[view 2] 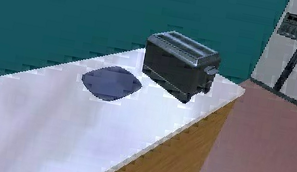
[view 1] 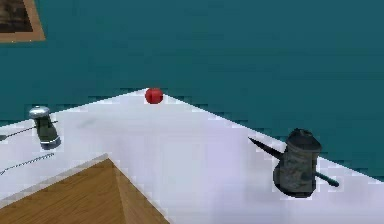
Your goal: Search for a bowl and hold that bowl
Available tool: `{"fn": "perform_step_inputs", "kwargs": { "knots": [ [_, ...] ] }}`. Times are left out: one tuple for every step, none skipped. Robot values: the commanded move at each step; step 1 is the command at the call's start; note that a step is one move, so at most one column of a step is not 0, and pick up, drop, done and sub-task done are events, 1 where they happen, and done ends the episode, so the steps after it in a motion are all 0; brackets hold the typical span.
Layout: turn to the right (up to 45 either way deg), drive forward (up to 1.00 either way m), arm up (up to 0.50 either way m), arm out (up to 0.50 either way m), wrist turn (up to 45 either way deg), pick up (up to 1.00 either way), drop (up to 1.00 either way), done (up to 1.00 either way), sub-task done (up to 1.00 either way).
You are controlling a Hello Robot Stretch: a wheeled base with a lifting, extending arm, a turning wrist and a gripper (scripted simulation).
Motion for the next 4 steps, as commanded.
{"fn": "perform_step_inputs", "kwargs": {
  "knots": [
    [0.0,0.00,0.38,0.00,0.0,0.00,0.00,0.00,0.00],
    [0.0,0.00,0.00,0.28,0.0,0.00,0.00,0.00,0.00],
    [0.0,0.00,0.00,0.00,45.0,0.00,0.00,0.00,0.00],
    [0.0,0.00,0.00,0.00,45.0,0.00,0.00,0.00,0.00]
  ]
}}
